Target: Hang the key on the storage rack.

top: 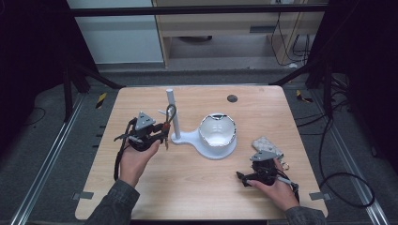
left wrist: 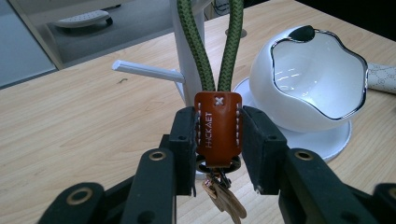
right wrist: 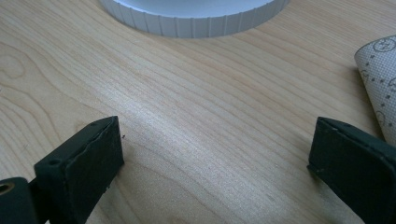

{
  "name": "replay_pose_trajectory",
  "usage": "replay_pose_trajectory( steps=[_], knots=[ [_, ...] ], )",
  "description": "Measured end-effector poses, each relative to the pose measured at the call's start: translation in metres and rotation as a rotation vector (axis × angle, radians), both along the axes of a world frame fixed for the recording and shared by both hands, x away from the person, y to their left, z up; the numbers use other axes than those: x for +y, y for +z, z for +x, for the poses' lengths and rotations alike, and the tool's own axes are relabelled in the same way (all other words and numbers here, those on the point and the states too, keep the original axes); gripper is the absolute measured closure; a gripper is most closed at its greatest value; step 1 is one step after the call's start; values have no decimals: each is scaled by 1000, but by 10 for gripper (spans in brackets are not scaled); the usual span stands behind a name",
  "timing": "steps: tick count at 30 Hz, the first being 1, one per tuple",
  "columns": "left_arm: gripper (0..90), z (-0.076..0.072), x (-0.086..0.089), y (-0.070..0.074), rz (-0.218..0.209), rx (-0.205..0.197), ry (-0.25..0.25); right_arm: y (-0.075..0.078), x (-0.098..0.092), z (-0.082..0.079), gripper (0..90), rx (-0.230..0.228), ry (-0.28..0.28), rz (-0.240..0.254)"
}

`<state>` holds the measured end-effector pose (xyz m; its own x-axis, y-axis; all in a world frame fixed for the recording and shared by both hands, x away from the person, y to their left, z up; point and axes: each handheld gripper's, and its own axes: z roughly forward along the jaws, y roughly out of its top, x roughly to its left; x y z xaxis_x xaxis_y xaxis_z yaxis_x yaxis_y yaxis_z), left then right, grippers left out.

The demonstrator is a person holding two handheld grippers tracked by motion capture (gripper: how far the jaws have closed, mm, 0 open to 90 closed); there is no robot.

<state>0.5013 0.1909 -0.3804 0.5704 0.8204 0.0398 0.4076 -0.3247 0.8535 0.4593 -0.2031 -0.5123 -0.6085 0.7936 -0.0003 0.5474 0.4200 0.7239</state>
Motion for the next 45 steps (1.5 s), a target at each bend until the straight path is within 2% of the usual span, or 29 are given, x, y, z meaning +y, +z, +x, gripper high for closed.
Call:
replay_pose_trajectory(
  steps=[9, 16, 39, 45],
  knots=[
    [659, 4, -6, -8, 8, -2, 10, 0, 0, 0, 29, 0, 1, 0],
    [657, 7, -6, -17, -20, -1, 22, 0, 0, 0, 29, 0, 1, 0],
    [650, 16, -15, -24, -27, 4, 25, 0, 0, 0, 29, -3, 2, -1],
    [598, 13, -15, -24, -22, -1, 29, 0, 0, 0, 28, -1, 2, 0]
  ],
)
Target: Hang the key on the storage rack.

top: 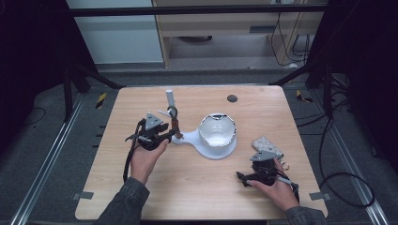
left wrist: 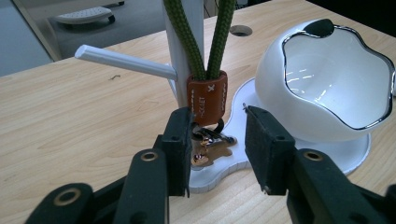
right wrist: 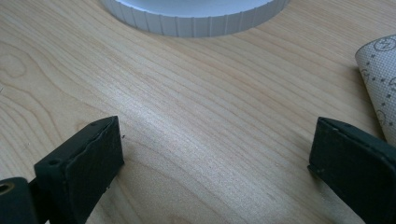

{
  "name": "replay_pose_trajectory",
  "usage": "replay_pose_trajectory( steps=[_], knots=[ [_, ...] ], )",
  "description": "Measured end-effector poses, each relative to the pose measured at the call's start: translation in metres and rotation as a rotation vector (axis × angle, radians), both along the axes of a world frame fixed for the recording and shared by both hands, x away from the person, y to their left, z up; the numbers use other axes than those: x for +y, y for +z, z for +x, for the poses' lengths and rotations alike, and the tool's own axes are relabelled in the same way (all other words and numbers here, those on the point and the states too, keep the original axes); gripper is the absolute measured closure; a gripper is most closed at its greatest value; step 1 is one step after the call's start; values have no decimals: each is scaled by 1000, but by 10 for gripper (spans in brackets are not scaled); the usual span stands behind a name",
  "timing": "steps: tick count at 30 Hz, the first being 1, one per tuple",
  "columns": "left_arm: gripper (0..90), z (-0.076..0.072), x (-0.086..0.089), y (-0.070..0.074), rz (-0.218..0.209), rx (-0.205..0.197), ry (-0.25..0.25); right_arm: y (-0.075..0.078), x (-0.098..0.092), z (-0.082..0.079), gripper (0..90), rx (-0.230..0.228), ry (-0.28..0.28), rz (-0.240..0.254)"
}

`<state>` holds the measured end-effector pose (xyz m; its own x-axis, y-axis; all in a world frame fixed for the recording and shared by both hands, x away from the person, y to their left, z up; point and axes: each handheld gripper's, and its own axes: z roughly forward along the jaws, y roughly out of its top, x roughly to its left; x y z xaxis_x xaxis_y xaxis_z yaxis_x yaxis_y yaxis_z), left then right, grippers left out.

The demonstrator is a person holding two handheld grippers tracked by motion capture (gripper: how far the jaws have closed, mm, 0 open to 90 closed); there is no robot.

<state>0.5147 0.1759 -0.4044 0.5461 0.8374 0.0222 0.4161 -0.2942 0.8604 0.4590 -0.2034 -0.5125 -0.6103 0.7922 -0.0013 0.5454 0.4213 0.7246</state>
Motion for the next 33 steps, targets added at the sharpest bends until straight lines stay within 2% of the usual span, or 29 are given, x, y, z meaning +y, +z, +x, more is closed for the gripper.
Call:
replay_pose_trajectory(
  steps=[4, 9, 10, 12, 14, 17, 18, 20, 24, 25, 29, 32, 33],
  knots=[
    [531, -6, 4, -3, 21, 2, 0, 0, -1, -1, 28, 1, 3, 3],
    [463, -13, 13, -13, 48, 49, -17, 5, -1, -2, 58, 12, 9, -28],
    [429, -15, 17, -17, 58, 67, -24, 10, 0, -3, 65, 5, 21, -44],
    [411, -16, 19, -19, 58, 77, -26, 13, 0, -3, 68, -4, 27, -50],
    [380, -18, 22, -24, 75, 94, -40, 20, 0, -4, 71, -11, 41, -70],
    [323, -20, 26, -32, 101, 122, -58, 37, -4, -2, 88, -26, 32, -102],
    [323, -21, 27, -35, 106, 132, -65, 37, -4, -2, 88, -26, 32, -102],
    [300, -22, 30, -41, 120, 148, -75, 47, -7, 0, 92, -18, 20, -108],
    [275, -24, 37, -51, 109, 170, -87, 62, -15, 5, 108, 3, 0, -144],
    [258, -23, 40, -56, 111, 180, -90, 68, -20, 8, 114, 22, -6, -163],
    [257, -22, 46, -61, 126, 188, -77, 74, -27, 10, 116, 35, -18, -191],
    [255, -22, 52, -63, 137, 196, -63, 78, -34, 10, 117, 47, -28, -193],
    [235, -21, 54, -66, 144, 205, -47, 78, -39, 10, 117, 58, -36, -206]
  ],
)
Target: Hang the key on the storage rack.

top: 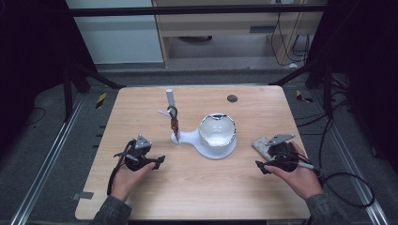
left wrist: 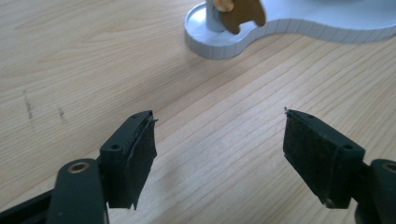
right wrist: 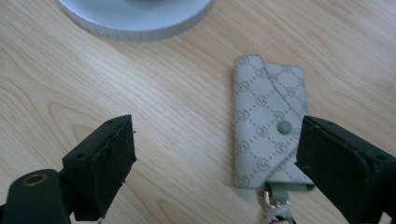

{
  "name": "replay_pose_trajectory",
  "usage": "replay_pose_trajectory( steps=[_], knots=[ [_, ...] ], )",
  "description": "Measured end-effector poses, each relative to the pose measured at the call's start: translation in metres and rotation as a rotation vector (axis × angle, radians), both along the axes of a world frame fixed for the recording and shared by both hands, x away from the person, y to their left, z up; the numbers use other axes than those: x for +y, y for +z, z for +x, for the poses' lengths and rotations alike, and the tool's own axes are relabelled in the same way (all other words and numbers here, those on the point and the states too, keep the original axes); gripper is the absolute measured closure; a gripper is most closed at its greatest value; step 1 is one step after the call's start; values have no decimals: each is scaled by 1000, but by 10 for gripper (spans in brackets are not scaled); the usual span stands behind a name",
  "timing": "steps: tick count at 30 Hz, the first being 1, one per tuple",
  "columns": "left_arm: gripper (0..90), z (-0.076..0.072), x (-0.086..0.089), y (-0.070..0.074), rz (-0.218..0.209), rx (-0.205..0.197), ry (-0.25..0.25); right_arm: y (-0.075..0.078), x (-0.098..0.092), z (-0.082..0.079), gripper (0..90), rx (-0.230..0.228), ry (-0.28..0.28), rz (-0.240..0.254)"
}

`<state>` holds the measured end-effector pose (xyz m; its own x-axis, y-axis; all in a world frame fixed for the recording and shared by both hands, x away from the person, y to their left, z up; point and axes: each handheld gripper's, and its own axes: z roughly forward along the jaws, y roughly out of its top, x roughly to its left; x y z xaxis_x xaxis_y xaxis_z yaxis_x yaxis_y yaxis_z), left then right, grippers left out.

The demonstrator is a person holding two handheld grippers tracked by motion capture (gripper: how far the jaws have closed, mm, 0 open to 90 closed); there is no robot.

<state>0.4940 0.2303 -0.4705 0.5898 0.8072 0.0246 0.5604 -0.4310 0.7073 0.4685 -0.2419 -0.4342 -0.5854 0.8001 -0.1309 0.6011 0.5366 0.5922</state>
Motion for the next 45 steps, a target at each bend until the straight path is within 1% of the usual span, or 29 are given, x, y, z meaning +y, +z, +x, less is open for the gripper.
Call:
replay_pose_trajectory(
  steps=[2, 4, 6, 8, 9, 11, 13, 19, 21, 29, 33, 34, 37, 39, 42, 45],
  knots=[
    [223, 1, 1, -1, 6, 4, 8, -1, -2, 0, 117, -1, -3, -7],
    [200, 3, 5, -4, 5, 22, 23, -3, -8, 2, 114, 20, -8, -19],
    [189, 4, 7, -5, 11, 24, 30, -3, -9, 2, 111, 26, -11, -20],
    [158, 5, 9, -8, 6, 32, 43, -4, -13, 3, 109, 33, -16, -23],
    [151, 6, 11, -10, 5, 33, 47, -4, -14, 4, 106, 39, -23, -24],
    [127, 7, 13, -14, 9, 50, 53, -4, -17, 5, 106, 45, -28, -24],
    [118, 9, 16, -19, 8, 62, 68, -5, -22, 5, 97, 66, -42, -29],
    [109, 11, 20, -21, 6, 64, 84, -6, -30, 6, 93, 84, -54, -26],
    [106, 11, 22, -22, 5, 65, 91, -7, -33, 6, 105, 90, -60, -25],
    [104, 13, 25, -24, 14, 79, 100, -5, -42, 9, 111, 114, -69, -46],
    [99, 14, 27, -25, 12, 90, 106, -1, -47, 14, 114, 139, -75, -61],
    [99, 15, 27, -26, 12, 89, 110, 0, -50, 17, 112, 156, -83, -58],
    [94, 15, 28, -26, 13, 88, 111, 0, -52, 20, 109, 169, -89, -63],
    [90, 15, 28, -27, 16, 84, 112, 0, -56, 25, 111, 191, -98, -64],
    [84, 14, 27, -28, 15, 77, 116, 1, -57, 27, 111, 200, -100, -62],
    [77, 14, 27, -29, 29, 65, 110, 1, -56, 30, 115, 212, -95, -69]
  ],
)
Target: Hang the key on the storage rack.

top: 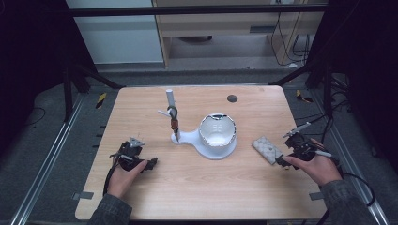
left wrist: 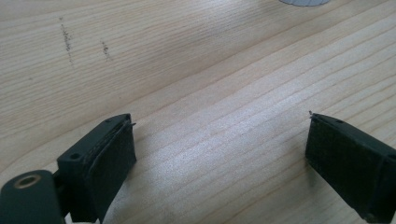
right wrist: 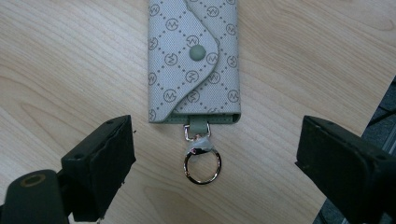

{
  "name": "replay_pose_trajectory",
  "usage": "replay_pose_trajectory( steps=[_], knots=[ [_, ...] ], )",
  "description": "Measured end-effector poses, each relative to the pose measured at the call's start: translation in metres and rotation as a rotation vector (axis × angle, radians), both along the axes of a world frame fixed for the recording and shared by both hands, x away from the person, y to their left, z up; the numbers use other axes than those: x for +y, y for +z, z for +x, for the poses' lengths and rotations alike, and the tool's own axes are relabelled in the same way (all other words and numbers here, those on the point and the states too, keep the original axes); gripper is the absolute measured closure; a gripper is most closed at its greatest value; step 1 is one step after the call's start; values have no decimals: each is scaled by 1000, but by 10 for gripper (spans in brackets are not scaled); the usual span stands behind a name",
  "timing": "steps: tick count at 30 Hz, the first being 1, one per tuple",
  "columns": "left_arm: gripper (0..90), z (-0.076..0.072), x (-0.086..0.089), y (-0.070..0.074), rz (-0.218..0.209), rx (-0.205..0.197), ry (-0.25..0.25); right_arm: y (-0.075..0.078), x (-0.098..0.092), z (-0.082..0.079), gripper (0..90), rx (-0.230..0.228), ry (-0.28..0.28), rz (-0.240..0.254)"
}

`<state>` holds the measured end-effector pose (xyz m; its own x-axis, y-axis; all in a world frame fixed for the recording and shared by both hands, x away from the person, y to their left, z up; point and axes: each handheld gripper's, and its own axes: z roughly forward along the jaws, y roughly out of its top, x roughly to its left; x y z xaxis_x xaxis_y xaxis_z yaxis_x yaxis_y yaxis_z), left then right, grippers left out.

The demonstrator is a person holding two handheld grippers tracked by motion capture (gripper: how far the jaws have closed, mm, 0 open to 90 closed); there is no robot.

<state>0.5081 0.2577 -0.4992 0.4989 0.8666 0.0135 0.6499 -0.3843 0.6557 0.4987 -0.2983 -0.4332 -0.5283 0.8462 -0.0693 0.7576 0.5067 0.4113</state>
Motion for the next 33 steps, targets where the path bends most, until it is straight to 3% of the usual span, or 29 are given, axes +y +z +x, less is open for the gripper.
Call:
replay_pose_trajectory(
  steps=[6, 25, 33],
  knots=[
    [56, 0, 0, -2, -1, -19, 2, -4, 4, 5, 117, 22, 10, -9],
    [44, 0, 0, -4, -5, -30, 1, -26, 21, 25, 145, 115, -16, -31],
    [42, -1, -1, -4, -7, -33, 2, -31, 21, 28, 164, 124, -15, -38]
  ],
)
